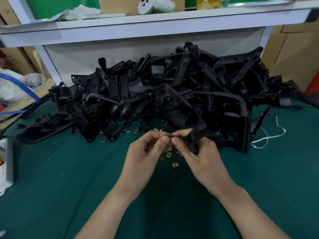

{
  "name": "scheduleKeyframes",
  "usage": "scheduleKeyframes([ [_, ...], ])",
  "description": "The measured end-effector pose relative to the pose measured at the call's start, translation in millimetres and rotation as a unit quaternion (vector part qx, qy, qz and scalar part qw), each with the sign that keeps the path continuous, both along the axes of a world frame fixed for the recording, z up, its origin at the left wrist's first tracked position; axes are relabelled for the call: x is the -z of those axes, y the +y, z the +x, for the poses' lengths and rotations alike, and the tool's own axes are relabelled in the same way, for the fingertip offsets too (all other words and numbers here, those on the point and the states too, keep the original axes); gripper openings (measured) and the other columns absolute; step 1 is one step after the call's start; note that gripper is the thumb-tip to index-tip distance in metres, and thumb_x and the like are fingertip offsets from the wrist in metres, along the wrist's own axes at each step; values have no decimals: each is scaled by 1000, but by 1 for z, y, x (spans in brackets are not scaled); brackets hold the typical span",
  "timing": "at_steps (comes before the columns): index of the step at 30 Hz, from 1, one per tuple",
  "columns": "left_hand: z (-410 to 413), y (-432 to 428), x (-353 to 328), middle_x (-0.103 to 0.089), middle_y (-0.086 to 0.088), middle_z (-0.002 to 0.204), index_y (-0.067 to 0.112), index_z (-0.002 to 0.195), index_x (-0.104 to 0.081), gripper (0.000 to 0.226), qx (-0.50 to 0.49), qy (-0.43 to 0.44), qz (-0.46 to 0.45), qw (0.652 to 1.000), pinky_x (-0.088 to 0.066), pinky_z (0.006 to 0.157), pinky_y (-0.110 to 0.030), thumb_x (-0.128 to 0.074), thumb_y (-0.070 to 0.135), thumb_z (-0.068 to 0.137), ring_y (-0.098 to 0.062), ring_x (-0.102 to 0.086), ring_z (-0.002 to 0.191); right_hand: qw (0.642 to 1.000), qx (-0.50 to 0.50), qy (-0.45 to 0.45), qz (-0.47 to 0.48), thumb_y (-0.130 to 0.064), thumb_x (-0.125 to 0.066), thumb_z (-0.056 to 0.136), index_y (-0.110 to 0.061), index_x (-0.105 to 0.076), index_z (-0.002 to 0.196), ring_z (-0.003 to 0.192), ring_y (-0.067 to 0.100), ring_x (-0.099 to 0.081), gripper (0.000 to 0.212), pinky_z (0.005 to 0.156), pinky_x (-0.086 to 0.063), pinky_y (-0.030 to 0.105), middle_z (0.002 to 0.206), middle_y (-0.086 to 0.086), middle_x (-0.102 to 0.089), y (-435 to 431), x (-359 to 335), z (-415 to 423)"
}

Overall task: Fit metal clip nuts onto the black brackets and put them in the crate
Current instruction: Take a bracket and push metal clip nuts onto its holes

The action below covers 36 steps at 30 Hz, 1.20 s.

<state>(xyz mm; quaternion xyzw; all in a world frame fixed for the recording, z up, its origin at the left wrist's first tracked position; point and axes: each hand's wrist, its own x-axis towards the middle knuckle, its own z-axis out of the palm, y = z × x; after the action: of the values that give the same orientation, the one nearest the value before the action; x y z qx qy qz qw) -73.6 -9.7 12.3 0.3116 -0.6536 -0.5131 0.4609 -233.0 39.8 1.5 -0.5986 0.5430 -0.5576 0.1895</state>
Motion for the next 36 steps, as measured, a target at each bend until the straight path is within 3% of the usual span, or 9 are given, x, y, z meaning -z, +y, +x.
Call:
scheduleKeyframes([
  [8,0,1,-2,-75,0,90,25,97,-74,17,5,27,8,1000,-53,65,-18,-62,36,92,-7,-66,77,998,-16,-32,-42,-29,-67,95,-39,-67,102,102,-1,-66,13,82,-47,8,104,-23,-68,-1,-1,2],
  [15,2,2,-3,-74,5,93,33,101,-73,14,31,27,13,999,-53,67,-19,-64,37,92,-7,-68,82,995,-30,-53,-79,-18,-64,97,-11,-68,106,98,-2,-68,12,82,-48,9,100,-27,-67,-2,2,1],
  [19,2,2,-3,-73,4,92,29,100,-74,12,35,36,11,999,-53,67,-20,-65,31,92,-8,-66,81,994,-31,-55,-90,-16,-65,97,-14,-68,107,101,-1,-67,11,83,-48,8,104,-26,-67,-4,3,1],
  [25,2,0,-2,-74,5,99,30,104,-74,16,34,54,15,998,-53,67,-19,-69,25,89,-6,-66,86,995,-39,-62,-63,-27,-67,97,-34,-70,109,108,7,-67,14,87,-49,13,108,-21,-69,-5,4,0],
  [30,2,-2,-3,-74,6,98,35,104,-72,20,2,57,6,998,-54,68,-21,-71,26,87,-5,-67,86,995,-44,-80,-40,-31,-71,93,-37,-70,103,103,5,-68,12,84,-49,11,105,-19,-71,-5,3,1],
  [36,1,2,-2,-73,14,98,46,108,-67,29,-56,-13,-97,994,-50,78,-14,-71,26,87,-6,-68,93,995,-37,-83,-36,-31,-71,93,-33,-69,100,102,6,-68,7,83,-49,12,102,-17,-70,-4,4,0],
])
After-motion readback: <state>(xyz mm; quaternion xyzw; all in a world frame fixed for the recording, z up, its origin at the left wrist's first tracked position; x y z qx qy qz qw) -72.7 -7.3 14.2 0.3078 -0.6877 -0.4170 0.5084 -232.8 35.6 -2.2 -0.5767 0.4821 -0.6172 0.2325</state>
